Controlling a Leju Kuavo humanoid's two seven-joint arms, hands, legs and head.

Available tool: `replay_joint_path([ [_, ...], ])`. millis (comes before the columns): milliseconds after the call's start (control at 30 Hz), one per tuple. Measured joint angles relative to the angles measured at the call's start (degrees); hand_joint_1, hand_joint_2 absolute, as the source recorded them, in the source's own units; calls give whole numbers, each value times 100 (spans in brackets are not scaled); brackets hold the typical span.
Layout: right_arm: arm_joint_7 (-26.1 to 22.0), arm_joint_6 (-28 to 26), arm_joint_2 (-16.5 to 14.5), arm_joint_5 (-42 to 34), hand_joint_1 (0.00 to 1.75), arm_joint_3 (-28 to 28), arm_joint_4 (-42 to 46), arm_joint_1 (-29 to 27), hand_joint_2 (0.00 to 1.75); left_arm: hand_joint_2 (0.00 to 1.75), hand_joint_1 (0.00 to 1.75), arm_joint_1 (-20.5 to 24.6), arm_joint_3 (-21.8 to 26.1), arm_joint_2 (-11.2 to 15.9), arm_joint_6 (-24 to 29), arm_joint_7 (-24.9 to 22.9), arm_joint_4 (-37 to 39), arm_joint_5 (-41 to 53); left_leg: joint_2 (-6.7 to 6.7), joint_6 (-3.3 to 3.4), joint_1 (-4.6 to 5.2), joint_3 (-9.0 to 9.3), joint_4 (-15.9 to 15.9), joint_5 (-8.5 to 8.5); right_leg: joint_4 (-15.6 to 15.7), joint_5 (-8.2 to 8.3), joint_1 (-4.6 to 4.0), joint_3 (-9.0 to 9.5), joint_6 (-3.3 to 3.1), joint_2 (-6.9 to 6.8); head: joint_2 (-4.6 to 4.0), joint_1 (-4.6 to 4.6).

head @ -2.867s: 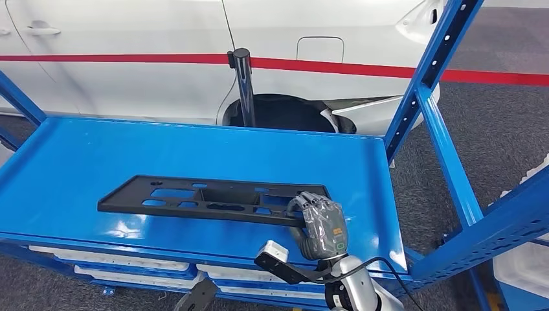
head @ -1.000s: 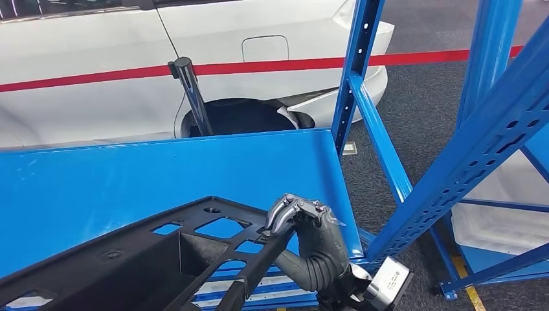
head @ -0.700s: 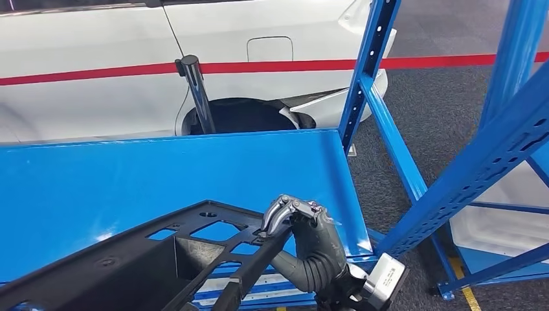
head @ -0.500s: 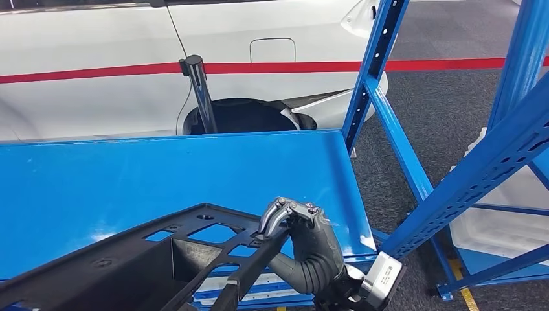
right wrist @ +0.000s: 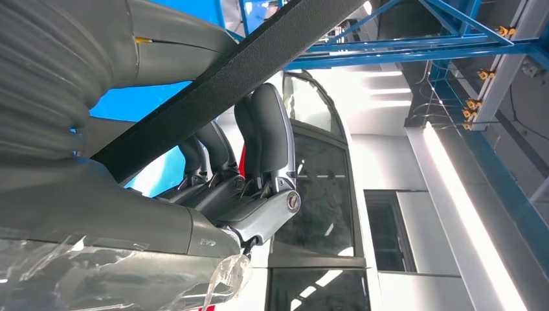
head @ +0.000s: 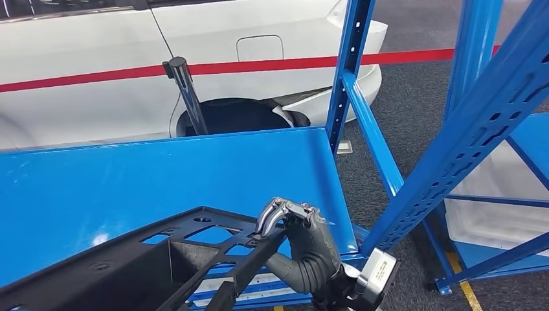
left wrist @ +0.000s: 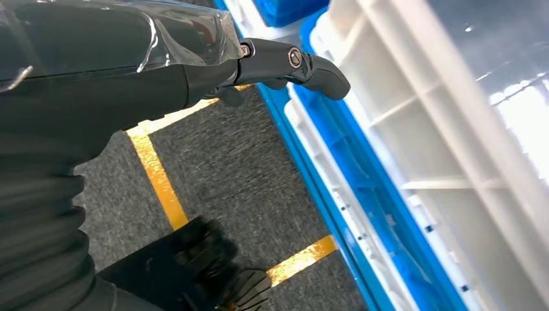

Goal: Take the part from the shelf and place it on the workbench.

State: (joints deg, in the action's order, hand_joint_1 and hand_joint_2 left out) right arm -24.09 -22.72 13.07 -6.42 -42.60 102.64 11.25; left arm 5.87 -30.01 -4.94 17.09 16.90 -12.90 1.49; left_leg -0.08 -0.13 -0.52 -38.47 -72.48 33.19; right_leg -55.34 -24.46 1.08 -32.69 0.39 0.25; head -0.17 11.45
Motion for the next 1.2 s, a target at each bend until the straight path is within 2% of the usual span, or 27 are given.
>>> replay_joint_path([
  [33,2,1,0,-3,175,0,0,-4,175,175,0,-7,-1,0,0,-2,0,-4,0,6,-1,65,103,-92,0,5,0,0,2,3,0,7],
  [67,3,1,0,-6,175,0,0,-5,175,175,0,-9,0,0,0,-2,0,-8,0,20,-1,248,446,-271,0,10,0,5,8,6,0,13],
  [100,5,1,-1,-8,175,0,0,-4,175,175,0,-6,0,0,1,-2,0,-14,0,45,0,498,922,-476,0,15,0,11,16,8,0,18],
  [133,7,3,-1,-9,175,0,0,-3,175,175,0,1,-1,0,1,-2,0,-22,0,71,14,716,1355,-626,-4,20,-12,12,34,10,-1,21],
  [167,9,6,-3,-10,175,0,0,-2,175,175,0,7,-1,0,0,-2,0,-33,0,99,30,857,1656,-721,-5,28,-20,8,58,10,-1,22],
  [200,13,12,-5,-13,175,0,0,-2,175,175,0,7,-1,1,1,-3,0,-50,-1,126,48,915,1804,-757,-5,40,-26,0,86,10,-2,23],
  [300,30,38,-9,-19,175,1,0,-3,175,175,0,-2,0,1,-3,-7,0,-105,-1,226,57,890,1859,-827,3,59,-15,-22,188,7,-2,22],
  [333,36,48,-9,-21,175,1,0,-3,175,175,0,1,0,-1,-4,-8,0,-121,2,267,45,886,1881,-863,-86,-23,-11,-61,212,5,-2,21],
  [367,41,55,-8,-22,175,2,0,-3,175,175,0,4,0,-3,-5,-7,0,-133,6,305,30,879,1902,-897,-305,-183,-11,-149,228,4,-2,20],
  [433,50,62,-7,-26,175,2,-1,-8,175,175,0,3,0,-7,-13,-7,0,-156,12,347,31,844,1904,-932,-1085,-634,-8,-458,248,3,-2,17],
  [467,52,62,-7,-30,175,2,-1,-13,175,175,0,-3,0,-8,-19,-7,0,-162,13,354,35,826,1901,-943,-1471,-800,-7,-607,258,3,-2,18],
  [500,53,62,-7,-33,175,2,-2,-18,175,175,0,-8,0,-9,-26,-7,0,-166,14,357,38,810,1898,-952,-1694,-866,-7,-680,264,3,-2,19],
  [533,53,62,-7,-37,175,2,-2,-22,175,175,0,-13,0,-9,-31,-7,0,-169,13,353,39,801,1895,-960,-1677,-816,-6,-635,266,2,-2,19],
  [567,53,62,-7,-39,175,2,-2,-22,175,175,0,-16,-1,-11,-35,-7,0,-169,11,347,38,797,1889,-966,-1395,-662,-6,-463,262,1,-2,20],
  [633,54,59,-6,-50,175,3,-2,-20,175,175,0,-14,-1,-19,-39,-5,0,-170,8,320,48,788,1864,-971,-506,-317,-12,29,237,-2,-2,20],
  [667,55,55,-7,-58,175,4,-2,-19,175,175,0,-12,-2,-22,-40,-5,0,-171,8,296,58,775,1849,-975,-170,-213,-20,195,215,0,-2,21],
  [700,56,51,-8,-66,175,4,-2,-19,175,175,0,-10,-2,-25,-42,-4,0,-173,8,268,68,758,1838,-982,3,-173,-29,266,192,3,-2,24],
  [800,53,43,-12,-75,175,4,-2,-21,175,175,0,-11,-4,-25,-44,-2,0,-187,9,171,60,708,1817,-996,51,-123,-40,222,97,7,-2,43],
  [833,52,43,-13,-76,175,4,-2,-19,175,175,0,-12,-5,-25,-44,-2,0,-191,8,134,48,670,1738,-921,59,-96,-34,204,57,3,-2,52],
  [900,51,43,-17,-79,175,4,-2,-16,175,175,0,-13,-6,-26,-45,-2,0,-192,8,61,23,466,1231,-555,71,-43,-18,154,-12,-9,-2,71],
  [967,51,43,-20,-81,175,4,-2,-22,175,175,0,-14,-7,-26,-47,-2,0,-197,8,12,11,147,394,-115,68,6,-20,82,-33,-15,-2,87],
  [1000,51,43,-21,-82,175,4,-2,-26,175,175,0,-16,-7,-26,-49,-2,0,-201,8,2,10,55,115,-3,66,35,-22,45,-33,-16,-2,90],
  [1033,51,43,-22,-82,175,4,-2,-29,175,175,0,-17,-7,-26,-50,-2,0,-204,9,3,10,78,63,-2,65,62,-23,12,-28,-14,-2,92],
  [1067,51,43,-23,-83,175,4,-2,-32,175,175,0,-16,-7,-26,-52,-2,0,-207,8,15,10,230,278,-107,65,89,-23,-15,-20,-11,-2,95],
  [1133,50,43,-26,-84,175,4,-2,-31,175,175,0,-4,-7,-26,-56,-2,0,-209,7,70,17,776,1208,-428,64,135,-24,-49,13,-3,-2,97],
  [1167,50,43,-28,-84,175,4,-2,-31,175,175,0,4,-7,-26,-60,-3,0,-210,5,104,34,993,1607,-551,63,157,-30,-62,38,-2,-2,97],
  [1200,49,43,-29,-84,175,4,-2,-31,175,175,0,9,-7,-26,-65,-4,0,-213,4,136,54,1117,1858,-621,61,181,-33,-74,71,-3,-2,98],
])
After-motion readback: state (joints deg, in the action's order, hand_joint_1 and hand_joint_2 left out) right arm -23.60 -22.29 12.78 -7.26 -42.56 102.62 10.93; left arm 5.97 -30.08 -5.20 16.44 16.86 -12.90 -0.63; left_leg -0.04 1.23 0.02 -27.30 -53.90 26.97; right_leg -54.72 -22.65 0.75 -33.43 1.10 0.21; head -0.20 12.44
